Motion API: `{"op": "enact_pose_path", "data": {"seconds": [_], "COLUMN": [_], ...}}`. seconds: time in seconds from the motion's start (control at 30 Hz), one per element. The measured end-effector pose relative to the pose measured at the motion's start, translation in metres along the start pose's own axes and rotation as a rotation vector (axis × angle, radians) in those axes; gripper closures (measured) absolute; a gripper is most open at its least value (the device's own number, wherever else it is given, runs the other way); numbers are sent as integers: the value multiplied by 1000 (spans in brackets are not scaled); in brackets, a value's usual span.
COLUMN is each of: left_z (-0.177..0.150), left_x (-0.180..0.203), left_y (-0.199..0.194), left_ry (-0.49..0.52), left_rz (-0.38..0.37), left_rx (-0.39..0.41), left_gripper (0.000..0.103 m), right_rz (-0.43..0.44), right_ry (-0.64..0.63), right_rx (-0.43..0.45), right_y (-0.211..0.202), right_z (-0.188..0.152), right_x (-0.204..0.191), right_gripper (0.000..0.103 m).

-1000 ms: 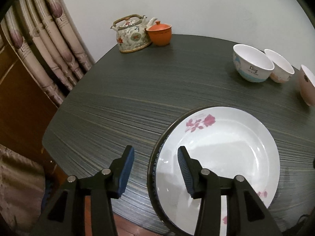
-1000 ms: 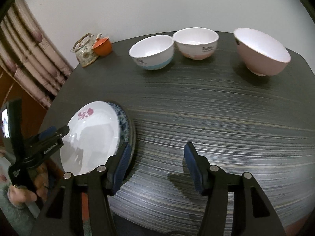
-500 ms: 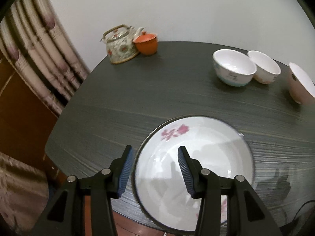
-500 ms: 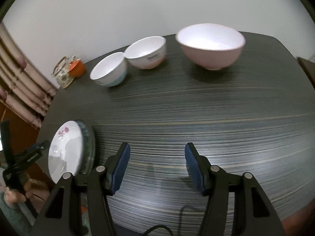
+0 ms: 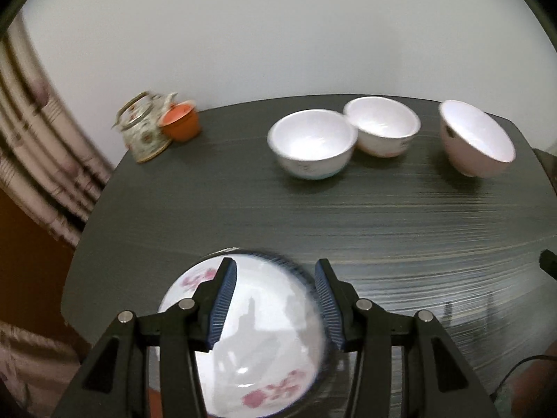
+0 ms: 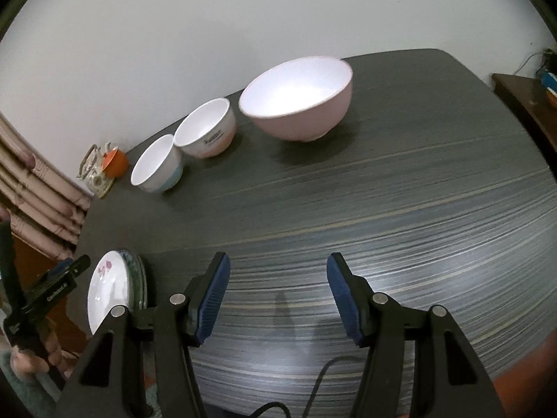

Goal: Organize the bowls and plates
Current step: 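Move the right tool toward the large pink bowl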

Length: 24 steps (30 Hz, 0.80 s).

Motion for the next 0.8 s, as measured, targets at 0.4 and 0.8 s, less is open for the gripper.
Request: {"op": "enact_pose_path", "data": {"seconds": [0.4,0.8], "left_z": [47,117], "left_x": [70,111], "left_y": [12,32], "left_ry": [96,79], "left_rz": [-110,-243], "left_rx": [4,-16], "left_gripper": [53,53], "right_rz": [-28,-44], "right_ry": [-22,-70], "right_rx": [20,70], "right_y": [3,16], "right_z": [39,107], "right_x": [13,4], "right_gripper": [47,45]}}
Point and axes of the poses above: each gripper's, at about its wrist camera, not at the fingertips, and y roughly the way its jaws point, x to its right, z to its top, the point moved 8 cm from there along y, roughly the way its jaws point, and after that the axes turned 13 degrees about y, right-handed, at the moved point
